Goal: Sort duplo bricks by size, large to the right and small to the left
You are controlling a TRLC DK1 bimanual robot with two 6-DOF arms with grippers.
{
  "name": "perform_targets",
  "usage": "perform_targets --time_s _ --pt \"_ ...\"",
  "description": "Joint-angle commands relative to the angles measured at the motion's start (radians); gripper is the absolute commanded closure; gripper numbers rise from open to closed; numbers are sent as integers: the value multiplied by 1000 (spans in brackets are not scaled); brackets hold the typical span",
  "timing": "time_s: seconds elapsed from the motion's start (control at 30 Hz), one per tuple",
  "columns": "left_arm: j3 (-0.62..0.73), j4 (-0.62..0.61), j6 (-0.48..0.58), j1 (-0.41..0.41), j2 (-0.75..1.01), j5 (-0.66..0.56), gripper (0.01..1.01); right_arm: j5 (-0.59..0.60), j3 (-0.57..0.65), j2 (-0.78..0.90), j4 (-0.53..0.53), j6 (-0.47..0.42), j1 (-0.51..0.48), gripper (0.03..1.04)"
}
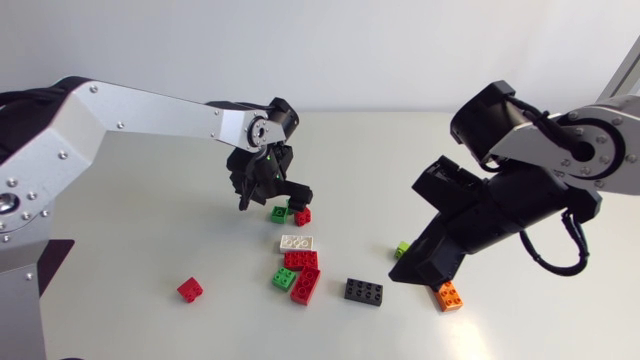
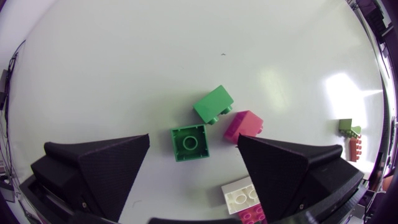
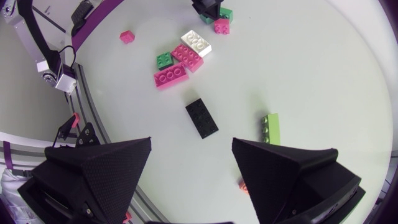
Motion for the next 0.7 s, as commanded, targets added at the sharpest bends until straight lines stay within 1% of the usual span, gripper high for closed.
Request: perform_targets --time_s 0.0,0.27,0.63,0.67 --pt "8 -12 -37 17 26 4 44 0 -9 14 4 -11 -1 126" --pt "0 -10 -35 51 38 4 44 1 -27 -4 4 -14 1 126" --pt "-9 -10 -37 31 81 4 44 0 -38 -6 6 -15 -6 126" --pt "-9 -10 -37 29 82 4 69 0 -39 -6 6 -15 -6 126"
